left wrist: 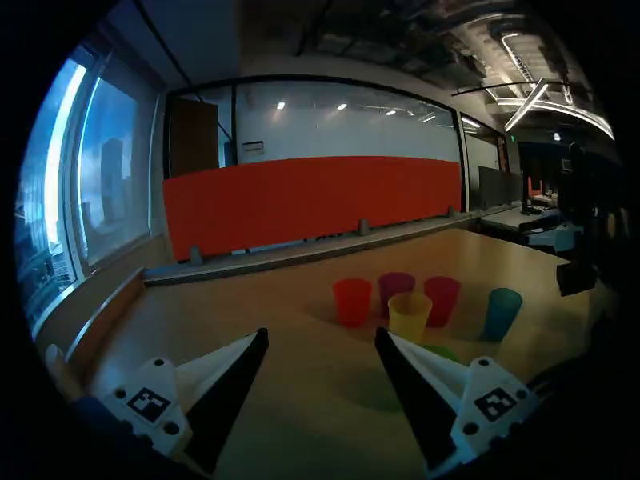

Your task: Pour water

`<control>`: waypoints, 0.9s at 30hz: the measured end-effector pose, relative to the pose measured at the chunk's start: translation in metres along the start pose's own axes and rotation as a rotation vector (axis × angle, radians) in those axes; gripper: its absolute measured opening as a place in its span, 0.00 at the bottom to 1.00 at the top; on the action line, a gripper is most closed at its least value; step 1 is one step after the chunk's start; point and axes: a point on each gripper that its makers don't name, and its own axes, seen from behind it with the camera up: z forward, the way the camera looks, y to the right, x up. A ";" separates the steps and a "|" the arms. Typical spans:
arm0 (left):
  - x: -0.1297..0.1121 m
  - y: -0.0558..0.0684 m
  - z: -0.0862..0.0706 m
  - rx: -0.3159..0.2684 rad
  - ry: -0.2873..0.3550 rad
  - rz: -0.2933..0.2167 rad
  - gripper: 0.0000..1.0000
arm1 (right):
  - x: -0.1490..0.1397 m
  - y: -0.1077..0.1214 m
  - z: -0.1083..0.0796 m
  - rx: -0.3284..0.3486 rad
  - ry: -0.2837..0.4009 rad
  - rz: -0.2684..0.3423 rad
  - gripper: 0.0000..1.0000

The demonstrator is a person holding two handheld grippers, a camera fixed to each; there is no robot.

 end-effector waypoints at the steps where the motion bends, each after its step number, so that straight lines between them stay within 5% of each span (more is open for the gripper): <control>1: 0.002 -0.002 0.000 0.010 0.009 -0.002 1.00 | 0.002 0.002 0.001 -0.012 0.013 0.006 1.00; 17: 0.032 -0.023 0.001 0.134 0.136 -0.039 1.00 | 0.032 0.048 -0.004 -0.259 0.190 0.075 0.99; 27: 0.041 -0.027 0.002 0.165 0.184 -0.054 0.99 | 0.037 0.070 -0.015 -0.388 0.233 0.121 0.99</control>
